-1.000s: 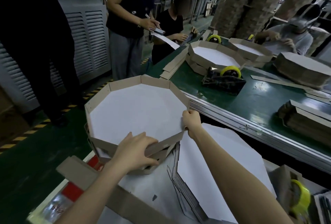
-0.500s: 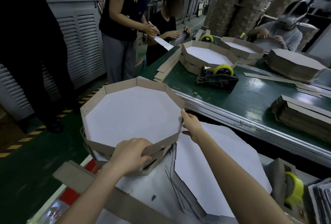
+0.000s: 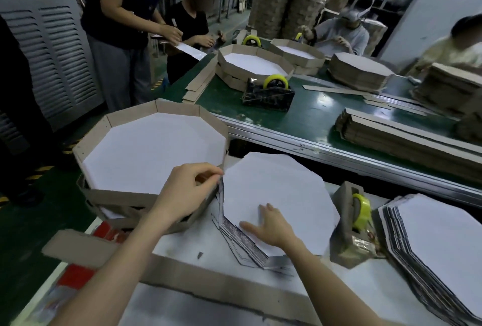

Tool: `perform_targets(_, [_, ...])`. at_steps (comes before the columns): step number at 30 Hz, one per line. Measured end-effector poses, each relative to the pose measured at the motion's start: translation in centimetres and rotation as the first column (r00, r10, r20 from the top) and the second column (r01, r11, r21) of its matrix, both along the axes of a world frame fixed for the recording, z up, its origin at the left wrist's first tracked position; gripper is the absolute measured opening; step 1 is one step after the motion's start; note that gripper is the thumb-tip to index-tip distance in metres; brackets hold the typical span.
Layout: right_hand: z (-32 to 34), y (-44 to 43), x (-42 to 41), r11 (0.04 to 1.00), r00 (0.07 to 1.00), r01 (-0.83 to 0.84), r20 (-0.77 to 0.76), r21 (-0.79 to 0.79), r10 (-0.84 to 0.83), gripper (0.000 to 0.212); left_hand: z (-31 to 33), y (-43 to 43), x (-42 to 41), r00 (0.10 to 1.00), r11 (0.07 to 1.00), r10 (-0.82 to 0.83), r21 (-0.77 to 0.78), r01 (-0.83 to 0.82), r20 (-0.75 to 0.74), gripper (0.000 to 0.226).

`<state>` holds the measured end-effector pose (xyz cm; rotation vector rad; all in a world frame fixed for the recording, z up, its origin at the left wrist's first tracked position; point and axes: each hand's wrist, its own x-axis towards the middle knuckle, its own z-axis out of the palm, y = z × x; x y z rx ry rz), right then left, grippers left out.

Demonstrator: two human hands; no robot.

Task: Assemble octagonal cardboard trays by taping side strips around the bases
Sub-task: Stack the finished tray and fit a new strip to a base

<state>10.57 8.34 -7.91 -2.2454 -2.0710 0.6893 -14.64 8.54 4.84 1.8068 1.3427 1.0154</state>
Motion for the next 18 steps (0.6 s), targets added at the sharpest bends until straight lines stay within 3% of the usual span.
perform_targets(2, [-0.9,-2.1,0.0,0.987,0.991,-0.046,0.116,-0.153,0.064,0.126,-0.2,-1.1,0.3,0.999,1.0,-0.025,-0.009,0.026,0.019,0.017])
perform_targets(3, [-1.4,-2.9,0.0,0.978,0.978,-0.074,0.177,-0.193,0.109,0.13,-0.2,-1.6,0.2,0.999,0.999,-0.032,-0.016,0.032,0.026,0.015])
perform_targets(6, [-2.1,-5.1,-0.4,0.978,0.935,-0.14,0.304,-0.155,0.182,0.103,-0.1,-3.3,-0.1,0.999,0.999,-0.044,-0.024,0.045,0.029,0.014])
perform_targets(10, [-0.2,-7.3,-0.9,0.979,0.925,-0.158,0.327,-0.128,0.192,0.072,0.7,-5.4,-1.1,0.998,0.998,-0.055,-0.004,0.055,0.043,0.017])
perform_targets(15, [4.5,-8.2,-1.0,0.973,0.916,-0.101,0.4,0.207,0.01,0.055,2.1,-7.5,-2.9,0.995,0.996,-0.076,0.048,0.073,0.063,0.016])
perform_targets(18, [9.2,-8.5,0.1,0.907,0.952,0.031,0.265,0.42,-0.155,0.057,3.1,-8.7,-3.6,0.991,0.992,-0.098,0.087,0.09,0.089,0.017])
